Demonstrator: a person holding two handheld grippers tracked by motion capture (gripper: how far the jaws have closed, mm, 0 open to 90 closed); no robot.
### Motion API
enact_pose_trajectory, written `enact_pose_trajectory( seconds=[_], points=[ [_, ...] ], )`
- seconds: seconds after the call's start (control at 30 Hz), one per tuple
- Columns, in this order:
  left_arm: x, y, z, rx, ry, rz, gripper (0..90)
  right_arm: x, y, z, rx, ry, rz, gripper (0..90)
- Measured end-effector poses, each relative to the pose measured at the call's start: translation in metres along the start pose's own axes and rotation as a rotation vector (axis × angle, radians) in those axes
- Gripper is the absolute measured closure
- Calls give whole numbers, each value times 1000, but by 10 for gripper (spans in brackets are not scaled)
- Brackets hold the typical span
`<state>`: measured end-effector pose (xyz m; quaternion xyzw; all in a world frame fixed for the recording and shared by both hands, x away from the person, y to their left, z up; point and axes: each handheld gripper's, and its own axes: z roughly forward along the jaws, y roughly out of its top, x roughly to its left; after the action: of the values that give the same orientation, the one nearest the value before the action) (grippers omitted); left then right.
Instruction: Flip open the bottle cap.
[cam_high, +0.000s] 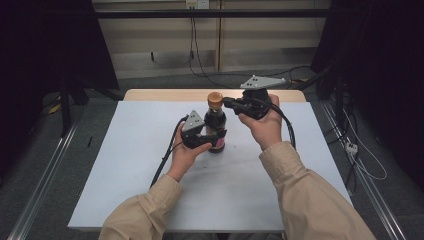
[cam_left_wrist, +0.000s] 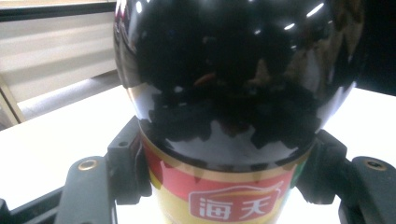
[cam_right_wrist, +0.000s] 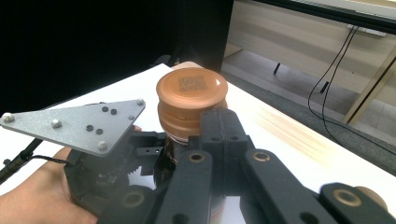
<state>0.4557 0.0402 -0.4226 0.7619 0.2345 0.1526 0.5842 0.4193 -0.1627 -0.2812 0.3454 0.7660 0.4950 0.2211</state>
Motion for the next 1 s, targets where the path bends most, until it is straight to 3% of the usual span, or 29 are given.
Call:
enact_pose_trajectory(
  seconds=[1.0],
  points=[
    [-1, 0, -1, 12, 11, -16, 322, 5, 3, 1, 10, -22, -20, 900]
  ],
)
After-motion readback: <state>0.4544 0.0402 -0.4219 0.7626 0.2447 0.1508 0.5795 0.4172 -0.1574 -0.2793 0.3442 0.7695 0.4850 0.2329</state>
